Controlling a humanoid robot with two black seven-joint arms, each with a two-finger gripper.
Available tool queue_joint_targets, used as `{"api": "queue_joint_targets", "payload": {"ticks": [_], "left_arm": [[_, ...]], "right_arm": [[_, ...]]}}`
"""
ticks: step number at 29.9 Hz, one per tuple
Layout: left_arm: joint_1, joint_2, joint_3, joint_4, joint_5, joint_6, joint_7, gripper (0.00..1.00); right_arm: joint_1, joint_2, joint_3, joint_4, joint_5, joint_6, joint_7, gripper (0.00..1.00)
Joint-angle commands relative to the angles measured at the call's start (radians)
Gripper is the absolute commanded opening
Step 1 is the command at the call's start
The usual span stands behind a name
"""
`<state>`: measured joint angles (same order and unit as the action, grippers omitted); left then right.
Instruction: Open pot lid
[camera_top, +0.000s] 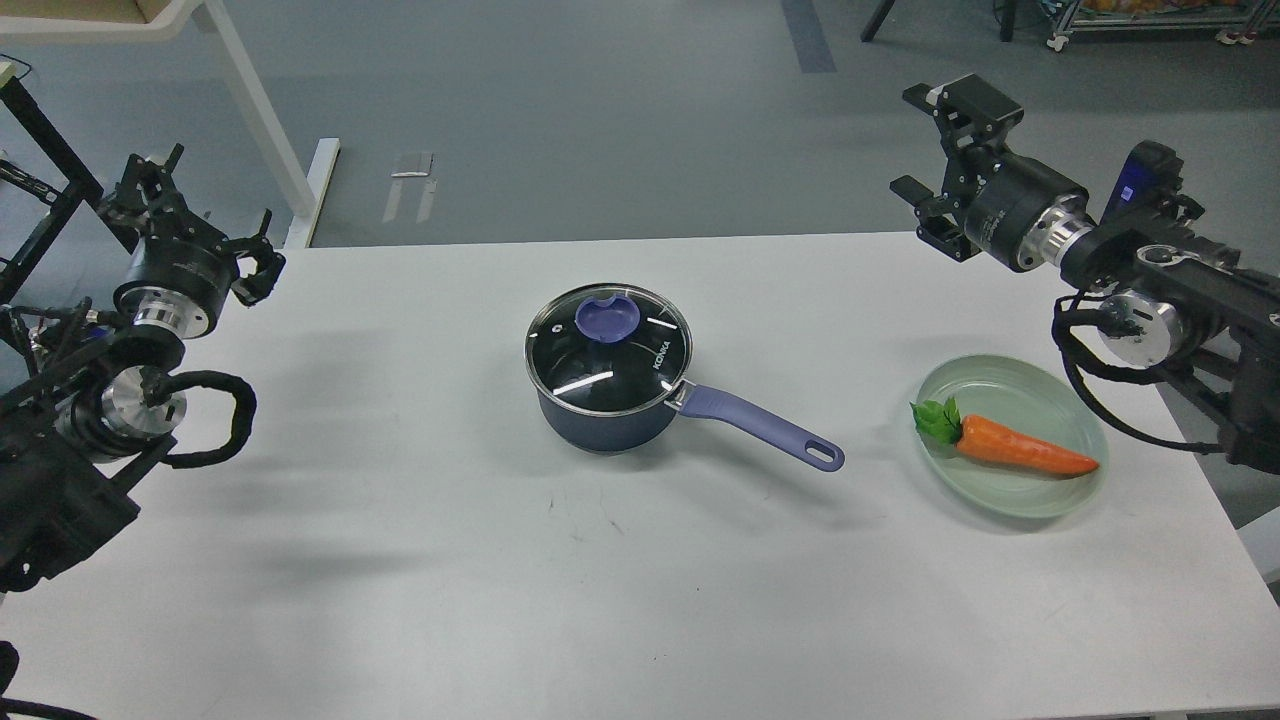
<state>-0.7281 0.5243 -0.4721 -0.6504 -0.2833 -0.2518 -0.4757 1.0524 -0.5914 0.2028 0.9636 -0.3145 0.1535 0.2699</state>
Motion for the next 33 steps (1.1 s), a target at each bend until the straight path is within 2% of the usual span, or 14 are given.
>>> {"api": "queue_joint_targets", "payload": {"ticks": [1, 6, 10, 16, 21, 29, 33], "left_arm": [[-0.001, -0.001, 0.009, 0.002, -0.001, -0.003, -0.004, 0.99], [-0.001, 0.009, 0.013, -0.008, 0.004, 0.017, -0.003, 0.99], [-0.001, 0.026, 0.012, -0.012, 0.006, 0.014, -0.001, 0.99], [-0.001, 0.028, 0.012, -0.012, 0.007, 0.025, -0.003, 0.99], [-0.008, 0.049, 0.006, -0.052, 0.006, 0.026, -0.003, 0.99], [-0.048, 0.092, 0.013, -0.072, 0.012, 0.016, 0.0, 0.99], [-0.048, 0.092, 0.013, -0.074, 0.012, 0.016, 0.0, 0.99]], "right_arm": [[0.124, -0.037, -0.17, 0.067, -0.119, -0.014, 0.0, 1.0], [0.358, -0.037, -0.495, 0.177, -0.259, -0.014, 0.0, 1.0], [0.474, -0.015, -0.637, 0.262, -0.408, -0.031, 0.0, 0.99], [0.521, 0.103, -0.793, 0.307, -0.664, -0.057, 0.0, 0.96], [0.552, 0.197, -0.931, 0.311, -0.733, -0.06, 0.0, 0.92], [0.544, 0.272, -0.997, 0.316, -0.778, -0.06, 0.0, 0.75], [0.544, 0.272, -0.997, 0.316, -0.778, -0.06, 0.0, 0.74]]}}
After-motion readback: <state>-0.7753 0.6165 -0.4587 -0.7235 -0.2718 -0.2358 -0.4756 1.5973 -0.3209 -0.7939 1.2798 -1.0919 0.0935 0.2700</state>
